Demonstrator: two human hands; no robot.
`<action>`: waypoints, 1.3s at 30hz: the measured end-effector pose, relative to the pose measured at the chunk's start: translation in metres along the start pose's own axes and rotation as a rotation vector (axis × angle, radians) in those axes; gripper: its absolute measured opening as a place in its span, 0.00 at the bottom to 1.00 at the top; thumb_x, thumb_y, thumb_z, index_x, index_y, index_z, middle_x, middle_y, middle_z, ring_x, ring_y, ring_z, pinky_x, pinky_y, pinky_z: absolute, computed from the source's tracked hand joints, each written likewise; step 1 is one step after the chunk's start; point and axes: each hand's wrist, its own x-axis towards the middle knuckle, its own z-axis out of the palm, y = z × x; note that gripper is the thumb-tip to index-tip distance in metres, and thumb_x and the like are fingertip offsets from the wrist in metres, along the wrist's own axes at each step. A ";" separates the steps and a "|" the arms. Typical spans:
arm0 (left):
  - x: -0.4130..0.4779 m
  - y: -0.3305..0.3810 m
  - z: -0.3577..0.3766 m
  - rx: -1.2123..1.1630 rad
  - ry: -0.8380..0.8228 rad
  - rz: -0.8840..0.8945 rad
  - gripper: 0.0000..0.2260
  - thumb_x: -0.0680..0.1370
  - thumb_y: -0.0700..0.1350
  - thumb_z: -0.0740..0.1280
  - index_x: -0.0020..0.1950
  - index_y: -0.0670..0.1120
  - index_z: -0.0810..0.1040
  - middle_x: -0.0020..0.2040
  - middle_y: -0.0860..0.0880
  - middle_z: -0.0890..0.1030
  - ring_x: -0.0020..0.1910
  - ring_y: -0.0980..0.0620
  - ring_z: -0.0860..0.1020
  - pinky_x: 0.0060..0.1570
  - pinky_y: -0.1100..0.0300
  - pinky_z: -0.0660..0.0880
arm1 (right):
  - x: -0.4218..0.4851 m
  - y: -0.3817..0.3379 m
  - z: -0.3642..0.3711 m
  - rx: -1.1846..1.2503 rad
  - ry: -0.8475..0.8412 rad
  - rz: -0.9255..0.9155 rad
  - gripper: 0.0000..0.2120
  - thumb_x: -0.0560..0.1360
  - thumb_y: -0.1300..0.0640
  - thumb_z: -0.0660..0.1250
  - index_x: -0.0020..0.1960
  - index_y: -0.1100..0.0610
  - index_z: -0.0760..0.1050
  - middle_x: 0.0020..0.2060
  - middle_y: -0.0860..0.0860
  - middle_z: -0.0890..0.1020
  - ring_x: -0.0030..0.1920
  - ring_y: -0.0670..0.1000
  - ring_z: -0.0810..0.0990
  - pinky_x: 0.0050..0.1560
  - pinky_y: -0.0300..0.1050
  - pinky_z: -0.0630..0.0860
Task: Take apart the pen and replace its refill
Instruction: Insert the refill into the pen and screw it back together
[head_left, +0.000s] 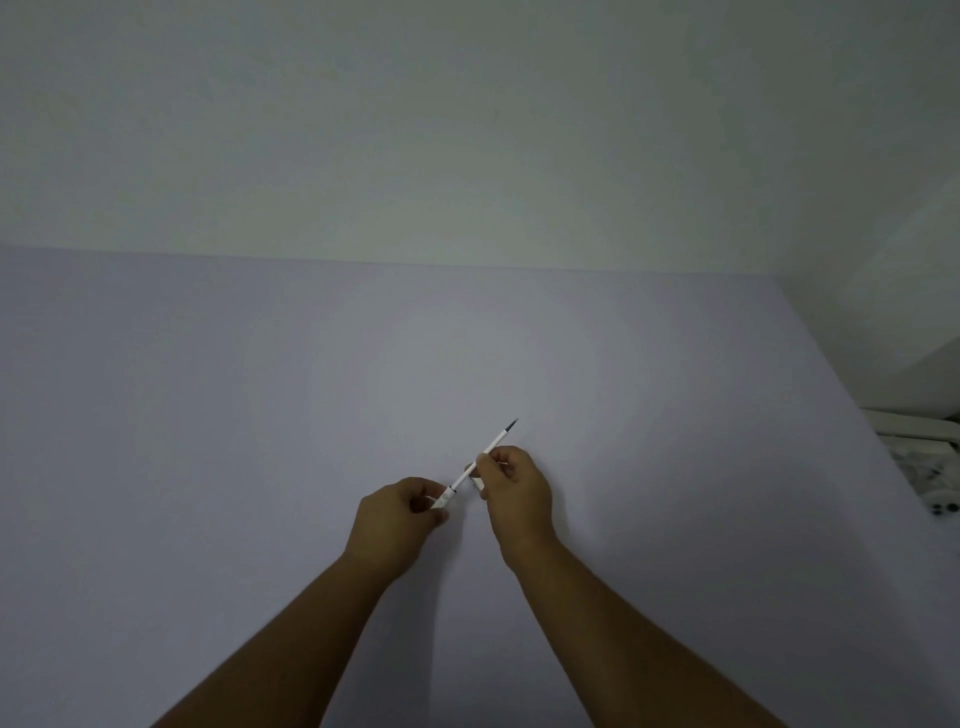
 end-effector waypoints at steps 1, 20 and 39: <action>0.000 0.002 0.001 -0.005 0.000 0.005 0.10 0.75 0.43 0.69 0.56 0.46 0.81 0.47 0.50 0.81 0.46 0.53 0.76 0.36 0.73 0.66 | -0.001 0.001 -0.001 0.004 -0.023 0.001 0.06 0.74 0.56 0.66 0.39 0.55 0.77 0.42 0.58 0.84 0.38 0.52 0.77 0.48 0.53 0.78; 0.002 0.011 0.003 -0.010 -0.020 0.027 0.06 0.75 0.43 0.69 0.50 0.51 0.80 0.44 0.51 0.80 0.40 0.56 0.75 0.34 0.71 0.68 | 0.020 -0.009 -0.030 -0.077 -0.109 -0.020 0.13 0.75 0.50 0.66 0.43 0.60 0.80 0.38 0.50 0.81 0.41 0.48 0.78 0.50 0.45 0.76; 0.008 0.006 -0.002 -0.110 -0.086 0.038 0.14 0.77 0.43 0.66 0.61 0.57 0.76 0.43 0.52 0.79 0.42 0.52 0.76 0.42 0.58 0.74 | 0.048 -0.021 -0.028 -0.298 -0.071 -0.071 0.07 0.74 0.54 0.65 0.47 0.57 0.78 0.36 0.48 0.79 0.38 0.49 0.76 0.41 0.41 0.72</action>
